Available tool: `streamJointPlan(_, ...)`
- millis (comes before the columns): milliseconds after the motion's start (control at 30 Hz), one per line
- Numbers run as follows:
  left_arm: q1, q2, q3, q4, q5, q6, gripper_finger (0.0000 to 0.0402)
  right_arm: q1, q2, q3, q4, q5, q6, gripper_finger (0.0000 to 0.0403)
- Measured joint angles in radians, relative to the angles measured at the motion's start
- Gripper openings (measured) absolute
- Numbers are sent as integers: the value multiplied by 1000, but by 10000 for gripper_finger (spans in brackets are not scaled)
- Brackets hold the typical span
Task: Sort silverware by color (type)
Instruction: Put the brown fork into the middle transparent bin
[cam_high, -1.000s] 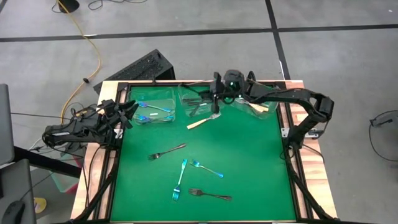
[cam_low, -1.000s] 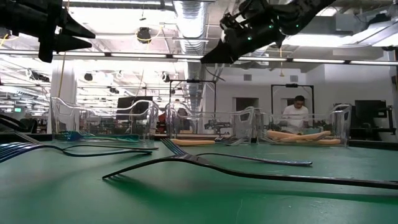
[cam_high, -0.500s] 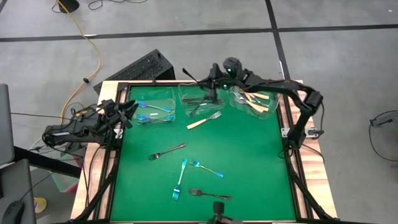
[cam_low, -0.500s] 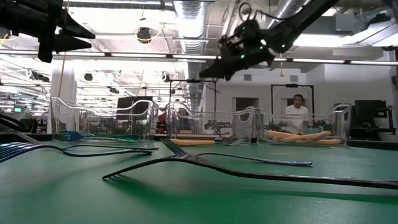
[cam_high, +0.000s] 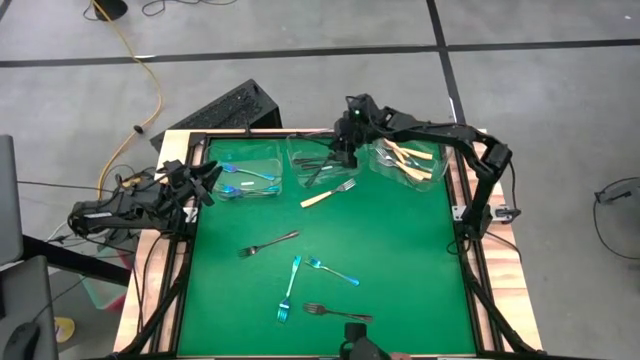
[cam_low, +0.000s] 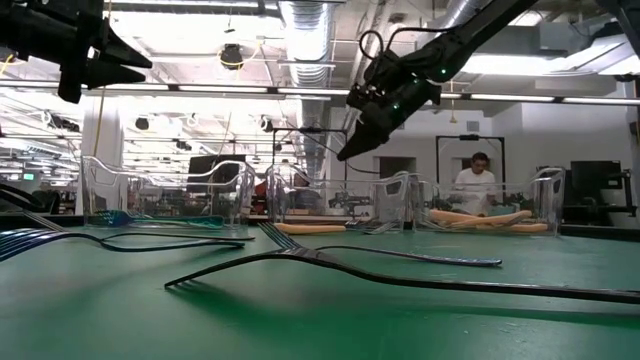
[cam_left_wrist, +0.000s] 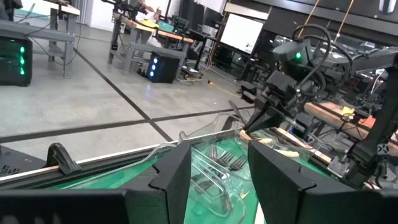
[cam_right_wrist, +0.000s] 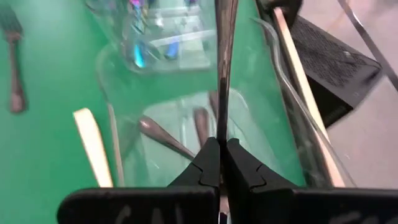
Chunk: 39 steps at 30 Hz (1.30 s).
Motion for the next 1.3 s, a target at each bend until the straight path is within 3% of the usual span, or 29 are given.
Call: streamJointPlan(1300,0,0,0,1,-13,-21,145,-23,185,48,-116,80,-51,28)
